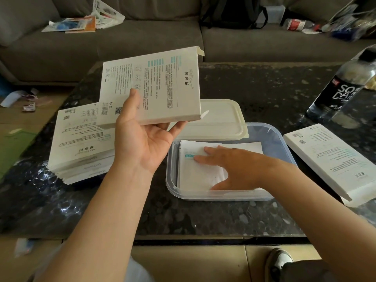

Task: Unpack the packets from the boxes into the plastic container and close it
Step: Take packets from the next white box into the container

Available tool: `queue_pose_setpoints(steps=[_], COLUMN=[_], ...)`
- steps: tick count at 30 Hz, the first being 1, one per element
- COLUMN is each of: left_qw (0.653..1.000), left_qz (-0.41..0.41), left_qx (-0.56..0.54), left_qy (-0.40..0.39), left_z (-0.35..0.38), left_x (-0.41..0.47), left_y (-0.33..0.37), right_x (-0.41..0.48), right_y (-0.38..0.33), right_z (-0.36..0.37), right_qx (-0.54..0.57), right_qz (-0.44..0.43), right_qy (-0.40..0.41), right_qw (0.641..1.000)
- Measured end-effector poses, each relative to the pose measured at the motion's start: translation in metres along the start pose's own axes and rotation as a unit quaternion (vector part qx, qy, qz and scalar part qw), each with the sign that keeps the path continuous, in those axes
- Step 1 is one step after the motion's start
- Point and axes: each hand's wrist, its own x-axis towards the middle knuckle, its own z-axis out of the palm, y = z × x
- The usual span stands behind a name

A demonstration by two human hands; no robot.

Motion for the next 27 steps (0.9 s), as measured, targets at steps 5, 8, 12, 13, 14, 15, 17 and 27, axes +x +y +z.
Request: queue_pose_setpoints(steps=[5,8,12,13,14,15,17,27], left_qw=[1.0,1.0,1.0,1.0,1.0,1.0,1.0,1.0], left_qz=[0.001,0.004,0.004,0.004,0.002,0.001,0.0,-0.002], left_qx=[0.005,0.004,0.009,0.01,0.01,0.01,0.01,0.012], left_qy=[-0.005,-0.006,-0.009,-0.009,-0.01,-0.011,-0.013,-0.019], left_z=[0.0,0.0,0.001,0.001,0.001,0.001,0.001,0.002], left_x=[0.0,0.0,-0.002,-0.002,-0.002,-0.002,-0.002,-0.003], left_y=[-0.001,-0.001,-0.001,-0.001,-0.001,-0.001,-0.001,0.001], right_x=[0.001,0.002,0.008,0.01,0.012,0.014,0.016,0.024], right_y=[-0.003,-0.005,-0.013,-0.015,-0.016,-0.017,-0.018,-0.022], right_z=[-0.002,-0.005,-0.005,-0.005,-0.004,-0.004,-0.003,-0.001], right_qx=[0.001,0.034,0.042,0.034,0.026,0.021,0.014,-0.017], right_qz=[0.001,-0.004,-0.021,-0.026,-0.03,-0.032,-0.034,-0.032], right_qy=[-0.005,0.013,0.019,0.015,0.012,0.008,0.0,-0.019], right_qw=[1.0,0.999,0.999,0.999,0.999,0.999,0.999,0.999])
